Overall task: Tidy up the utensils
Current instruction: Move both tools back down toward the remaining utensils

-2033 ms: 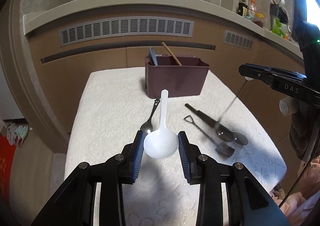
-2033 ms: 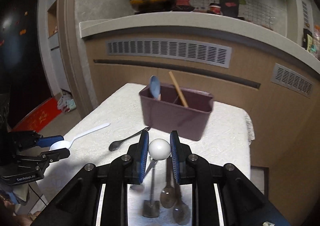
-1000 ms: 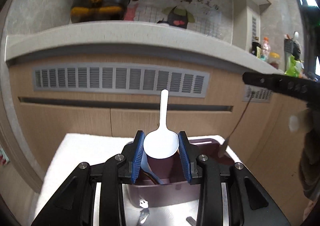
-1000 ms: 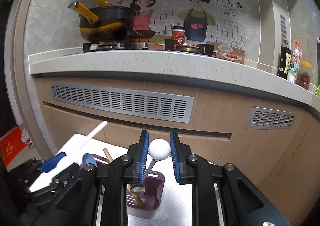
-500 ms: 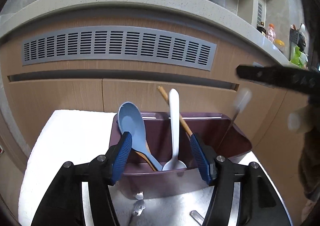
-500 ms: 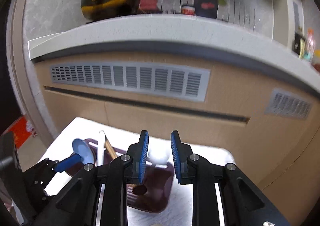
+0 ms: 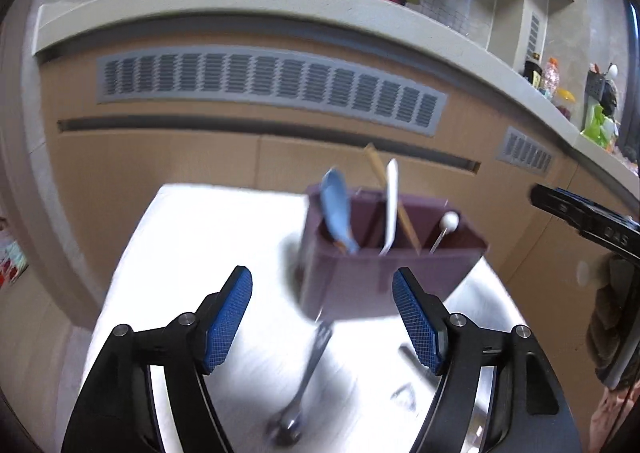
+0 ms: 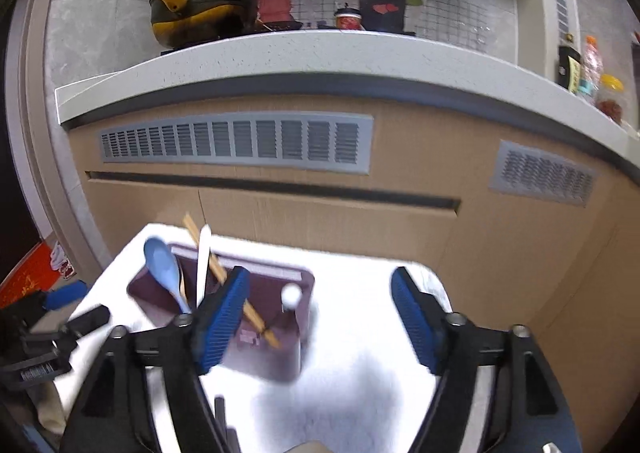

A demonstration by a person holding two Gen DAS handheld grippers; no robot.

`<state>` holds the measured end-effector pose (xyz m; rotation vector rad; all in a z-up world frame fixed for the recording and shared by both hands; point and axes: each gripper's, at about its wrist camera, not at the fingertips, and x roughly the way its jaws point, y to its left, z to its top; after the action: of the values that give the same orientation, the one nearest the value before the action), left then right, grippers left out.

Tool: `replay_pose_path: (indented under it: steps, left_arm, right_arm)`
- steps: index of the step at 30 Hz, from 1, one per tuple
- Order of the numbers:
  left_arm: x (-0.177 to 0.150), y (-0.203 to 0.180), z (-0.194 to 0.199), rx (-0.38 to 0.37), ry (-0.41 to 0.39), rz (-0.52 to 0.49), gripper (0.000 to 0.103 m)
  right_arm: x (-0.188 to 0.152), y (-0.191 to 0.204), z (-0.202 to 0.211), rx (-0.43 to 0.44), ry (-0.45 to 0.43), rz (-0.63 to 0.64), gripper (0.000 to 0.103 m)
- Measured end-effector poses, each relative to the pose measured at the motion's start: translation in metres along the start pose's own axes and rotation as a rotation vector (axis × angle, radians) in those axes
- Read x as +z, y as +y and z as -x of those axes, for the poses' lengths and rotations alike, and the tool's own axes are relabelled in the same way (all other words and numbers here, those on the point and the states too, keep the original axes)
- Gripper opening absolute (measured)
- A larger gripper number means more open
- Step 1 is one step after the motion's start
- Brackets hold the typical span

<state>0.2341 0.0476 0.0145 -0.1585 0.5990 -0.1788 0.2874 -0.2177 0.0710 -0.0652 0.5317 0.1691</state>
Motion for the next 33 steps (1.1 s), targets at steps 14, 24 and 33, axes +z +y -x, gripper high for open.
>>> replay_pose_path:
  steps: [14,24,33]
  left_arm:
    - [-0.080,0.015,0.006,0.009,0.254,-0.019,0.073]
    - [-0.091,-0.004,0.008,0.055,0.287,-0.006,0.073]
    - [-0.095,0.000,0.009,0.066,0.307,-0.005,0.073]
  right_arm:
    - [-0.116,0.018,0.027,-0.038,0.158,0.121,0.087]
    - [-0.164,0.018,0.026,0.004,0.301,0.141,0.088]
    - [-0.168,0.052,0.020,0.176,0.367,0.151,0.029]
